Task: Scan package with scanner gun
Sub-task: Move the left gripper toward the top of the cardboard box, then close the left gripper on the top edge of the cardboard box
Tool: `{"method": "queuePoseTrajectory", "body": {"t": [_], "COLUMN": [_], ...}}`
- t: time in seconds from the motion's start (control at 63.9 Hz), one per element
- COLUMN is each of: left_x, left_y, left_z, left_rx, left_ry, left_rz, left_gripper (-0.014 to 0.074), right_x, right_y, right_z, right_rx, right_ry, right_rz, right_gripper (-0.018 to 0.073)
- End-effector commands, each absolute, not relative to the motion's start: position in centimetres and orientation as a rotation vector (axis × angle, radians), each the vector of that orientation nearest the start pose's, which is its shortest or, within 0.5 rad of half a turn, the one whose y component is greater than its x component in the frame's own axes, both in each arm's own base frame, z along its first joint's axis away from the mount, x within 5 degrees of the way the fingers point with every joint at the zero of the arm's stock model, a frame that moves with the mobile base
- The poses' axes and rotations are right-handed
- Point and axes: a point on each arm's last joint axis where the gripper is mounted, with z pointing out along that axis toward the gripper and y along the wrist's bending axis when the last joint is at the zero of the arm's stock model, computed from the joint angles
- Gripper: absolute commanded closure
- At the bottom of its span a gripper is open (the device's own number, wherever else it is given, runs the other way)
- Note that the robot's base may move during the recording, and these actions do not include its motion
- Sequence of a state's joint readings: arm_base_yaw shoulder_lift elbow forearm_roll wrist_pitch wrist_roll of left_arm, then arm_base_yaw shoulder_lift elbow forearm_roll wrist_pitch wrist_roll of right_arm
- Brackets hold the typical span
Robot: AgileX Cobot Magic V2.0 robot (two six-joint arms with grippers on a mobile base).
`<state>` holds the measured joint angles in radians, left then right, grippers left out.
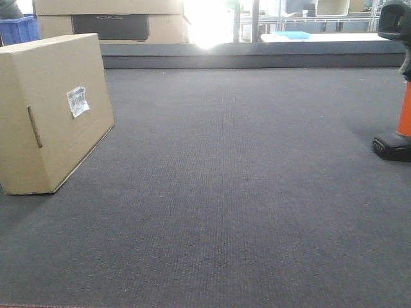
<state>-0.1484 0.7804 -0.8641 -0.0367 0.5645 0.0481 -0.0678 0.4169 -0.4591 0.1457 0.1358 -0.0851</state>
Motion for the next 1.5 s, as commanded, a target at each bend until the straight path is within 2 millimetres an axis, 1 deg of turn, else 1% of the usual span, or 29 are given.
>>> {"method": "queuePoseTrajectory", "body": {"t": [0.0, 0.109, 0.156, 0.172, 0.188, 0.203, 0.219, 0.235, 0.25, 0.344, 0.407, 0.454, 0.501, 0.579, 0.673, 0.829, 1.079, 1.204, 1.267, 1.345, 1.423, 1.439, 1.486], "left_x": [17.1, 20.4, 21.4, 22.0, 22.3, 22.9, 23.3, 23.8, 24.2, 27.0, 28.9, 30.2, 31.6, 33.1, 34.4, 36.1, 37.6, 38.0, 38.0, 38.0, 38.0, 38.0, 38.0], "left_y": [-3.4, -4.2, -4.5, -4.6, -4.7, -4.8, -4.9, -5.0, -5.1, -5.5, -5.8, -6.0, -6.3, -6.6, -6.7, -6.7, -7.1, -7.1, -7.1, -7.2, -7.2, -7.2, -7.3], "left_z": [38.7, 40.1, 40.9, 40.7, 41.2, 41.0, 41.3, 41.1, 41.4, 41.0, 40.3, 40.0, 39.4, 38.5, 37.1, 34.6, 31.6, 30.9, 30.9, 30.9, 30.9, 30.9, 31.0], "left_rx": [0.205, 0.225, 0.227, 0.232, 0.225, 0.222, 0.212, 0.212, 0.204, 0.225, 0.227, 0.220, 0.222, 0.221, 0.205, 0.204, 0.209, 0.210, 0.210, 0.208, 0.207, 0.206, 0.206], "left_ry": [2.058, 2.178, 2.206, 2.240, 2.248, 2.288, 2.299, 2.342, 2.354, 2.493, 2.570, 2.589, 2.608, 2.630, 2.668, 2.736, 2.817, 2.835, 2.835, 2.836, 2.837, 2.837, 2.835], "left_rz": [-0.141, -0.153, -0.162, -0.162, -0.166, -0.168, -0.170, -0.170, -0.173, -0.142, -0.128, -0.129, -0.127, -0.125, -0.105, -0.054, -0.050, -0.048, -0.048, -0.061, -0.065, -0.069, -0.070], "left_gripper": [-0.0006, -0.0006, -0.0006, -0.0006, -0.0006, -0.0006, -0.0006, -0.0006, -0.0006, -0.0006, -0.0006, -0.0006, -0.0006, -0.0006, -0.0006, -0.0006, -0.0006, -0.0002, 0.0025, 0.0127, 0.0308, 0.0365, 0.0484], "right_x": [9.5, 9.5, 9.5, 9.5, 9.5, 9.5, 9.5, 9.5, 9.5, 9.5, 9.5, 9.5, 9.5, 9.5, 9.5, 9.5, 9.5, 9.5, 9.5, 9.5, 9.5, 9.5, 9.5], "right_y": [-0.5, -0.5, -0.4, -0.4, -0.4, -0.4, -0.4, -0.4, -0.4, -0.3, -0.3, -0.3, -0.3, -0.3, -0.3, -0.2, -0.2, -0.2, -0.2, -0.2, -0.2, -0.2, -0.2], "right_z": [33.1, 33.1, 33.1, 33.1, 33.1, 33.1, 33.1, 33.1, 33.1, 33.1, 33.1, 33.1, 33.1, 33.1, 32.9, 32.5, 32.4, 32.4, 32.4, 32.4, 32.4, 32.4, 32.4], "right_rx": [0.083, 0.080, 0.074, 0.073, 0.073, 0.071, 0.071, 0.071, 0.069, 0.065, 0.064, 0.064, 0.064, 0.064, 0.063, 0.060, 0.059, 0.059, 0.059, 0.059, 0.059, 0.059, 0.059], "right_ry": [1.539, 1.539, 1.539, 1.539, 1.539, 1.539, 1.539, 1.539, 1.540, 1.540, 1.541, 1.541, 1.543, 1.544, 1.563, 1.613, 1.618, 1.618, 1.618, 1.618, 1.618, 1.618, 1.618], "right_rz": [-0.002, 0.001, 0.006, 0.008, 0.008, 0.010, 0.010, 0.010, 0.012, 0.016, 0.017, 0.017, 0.017, 0.017, 0.019, 0.024, 0.024, 0.024, 0.024, 0.024, 0.024, 0.024, 0.024], "right_gripper": [-0.0010, -0.0010, -0.0010, -0.0010, -0.0010, -0.0010, -0.0010, -0.0010, -0.0010, -0.0010, -0.0010, -0.0010, -0.0010, -0.0010, -0.0010, -0.0010, -0.0010, -0.0010, -0.0010, -0.0010, -0.0010, -0.0010, -0.0010]}}
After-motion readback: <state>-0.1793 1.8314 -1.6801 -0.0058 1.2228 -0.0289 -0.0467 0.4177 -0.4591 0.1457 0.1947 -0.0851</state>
